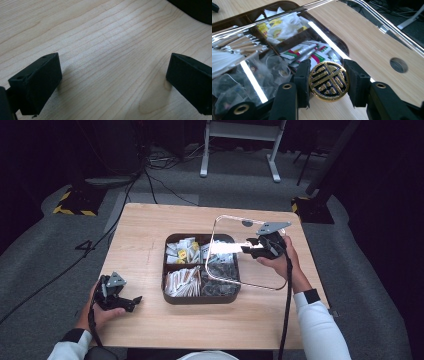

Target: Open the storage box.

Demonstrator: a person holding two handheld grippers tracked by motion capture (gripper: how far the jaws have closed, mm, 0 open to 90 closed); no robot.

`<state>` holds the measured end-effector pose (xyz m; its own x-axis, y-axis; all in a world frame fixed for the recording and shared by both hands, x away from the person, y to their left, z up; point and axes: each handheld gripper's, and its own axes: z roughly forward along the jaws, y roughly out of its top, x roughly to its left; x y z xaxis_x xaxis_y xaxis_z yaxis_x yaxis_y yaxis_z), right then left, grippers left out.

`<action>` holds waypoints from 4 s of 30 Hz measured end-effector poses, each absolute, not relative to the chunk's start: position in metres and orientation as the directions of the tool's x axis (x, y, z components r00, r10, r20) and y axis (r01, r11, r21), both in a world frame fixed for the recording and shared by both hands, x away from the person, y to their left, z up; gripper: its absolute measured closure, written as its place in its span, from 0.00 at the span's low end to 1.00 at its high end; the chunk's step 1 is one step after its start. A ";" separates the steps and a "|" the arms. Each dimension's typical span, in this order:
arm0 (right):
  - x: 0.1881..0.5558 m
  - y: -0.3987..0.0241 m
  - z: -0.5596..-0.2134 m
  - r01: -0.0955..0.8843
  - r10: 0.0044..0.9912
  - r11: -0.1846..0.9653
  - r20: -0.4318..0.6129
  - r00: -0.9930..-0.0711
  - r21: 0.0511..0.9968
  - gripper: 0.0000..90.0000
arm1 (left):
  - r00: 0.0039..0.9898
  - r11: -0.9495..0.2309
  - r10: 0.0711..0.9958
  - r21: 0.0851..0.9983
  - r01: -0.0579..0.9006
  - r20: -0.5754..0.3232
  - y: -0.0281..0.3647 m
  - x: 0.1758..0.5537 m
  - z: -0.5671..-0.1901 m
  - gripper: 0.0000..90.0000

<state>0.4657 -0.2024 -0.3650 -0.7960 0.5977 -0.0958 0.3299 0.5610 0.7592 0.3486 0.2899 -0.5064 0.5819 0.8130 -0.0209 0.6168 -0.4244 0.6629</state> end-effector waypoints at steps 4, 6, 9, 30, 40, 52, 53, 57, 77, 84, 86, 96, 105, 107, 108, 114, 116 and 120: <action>0.465 -0.218 -0.366 0.346 0.620 0.549 -0.093 -0.779 0.761 0.66 | 0.582 -0.424 0.813 0.663 0.617 -0.021 0.290 0.349 -0.506 0.00; 0.465 -0.225 -0.367 0.353 0.629 0.544 -0.092 -0.772 0.761 0.66 | 0.582 -0.424 0.813 0.663 0.617 -0.021 0.290 0.349 -0.506 0.00; 0.465 -0.233 -0.369 0.364 0.641 0.536 -0.088 -0.762 0.762 0.66 | 0.582 -0.424 0.813 0.663 0.617 -0.021 0.290 0.349 -0.506 0.00; 0.461 -0.279 -0.376 0.414 0.709 0.489 -0.073 -0.701 0.768 0.66 | 0.580 -0.423 0.814 0.663 0.618 -0.022 0.290 0.348 -0.506 0.01; 0.461 -0.297 -0.386 0.447 0.736 0.468 -0.057 -0.674 0.762 0.66 | 0.580 -0.422 0.814 0.663 0.618 -0.022 0.290 0.348 -0.506 0.01; 0.465 -0.309 -0.400 0.479 0.761 0.458 -0.051 -0.647 0.749 0.66 | 0.580 -0.422 0.814 0.663 0.618 -0.022 0.290 0.348 -0.506 0.01; 0.466 -0.310 -0.402 0.483 0.762 0.456 -0.048 -0.645 0.747 0.66 | 0.580 -0.422 0.814 0.663 0.618 -0.022 0.290 0.348 -0.506 0.01; 0.469 -0.312 -0.409 0.495 0.769 0.458 -0.049 -0.638 0.738 0.66 | 0.580 -0.422 0.814 0.663 0.618 -0.022 0.290 0.348 -0.506 0.01; 0.487 -0.318 -0.454 0.569 0.791 0.454 -0.017 -0.612 0.686 0.66 | 0.580 -0.422 0.814 0.663 0.618 -0.022 0.290 0.348 -0.506 0.01; 0.488 -0.317 -0.465 0.583 0.789 0.455 -0.002 -0.614 0.673 0.66 | 0.580 -0.423 0.814 0.663 0.618 -0.022 0.290 0.348 -0.506 0.01; 0.487 -0.317 -0.467 0.582 0.788 0.454 0.001 -0.616 0.674 0.66 | 0.581 -0.423 0.814 0.663 0.618 -0.022 0.290 0.348 -0.506 0.01; 0.486 -0.315 -0.476 0.586 0.780 0.474 -0.005 -0.626 0.657 0.66 | 0.583 -0.425 0.812 0.663 0.616 -0.021 0.290 0.349 -0.506 0.01; 0.485 -0.316 -0.482 0.593 0.783 0.475 -0.006 -0.622 0.650 0.66 | 0.584 -0.426 0.812 0.663 0.616 -0.021 0.290 0.349 -0.506 0.01; 0.485 -0.318 -0.483 0.594 0.786 0.460 0.008 -0.618 0.660 0.66 | 0.585 -0.427 0.811 0.662 0.616 -0.021 0.290 0.349 -0.506 0.01; 0.484 -0.320 -0.484 0.599 0.790 0.442 0.025 -0.612 0.668 0.65 | 0.585 -0.427 0.811 0.663 0.615 -0.021 0.290 0.349 -0.506 0.01; 0.483 -0.327 -0.484 0.613 0.802 0.394 0.071 -0.594 0.685 0.47 | 0.587 -0.429 0.809 0.662 0.615 -0.021 0.290 0.349 -0.506 0.01; 0.483 -0.328 -0.484 0.616 0.810 0.390 0.062 -0.583 0.685 0.43 | 0.588 -0.430 0.809 0.662 0.614 -0.020 0.290 0.349 -0.506 0.01; 0.482 -0.328 -0.481 0.609 0.816 0.379 0.059 -0.575 0.697 0.37 | 0.588 -0.429 0.809 0.662 0.614 -0.021 0.290 0.349 -0.506 0.01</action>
<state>0.4820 -0.3284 -0.4811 -0.5753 0.8158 0.0594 0.6090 0.3788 0.6969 0.3488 0.2903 -0.5063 0.5881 0.8085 -0.0208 0.6139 -0.4294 0.6624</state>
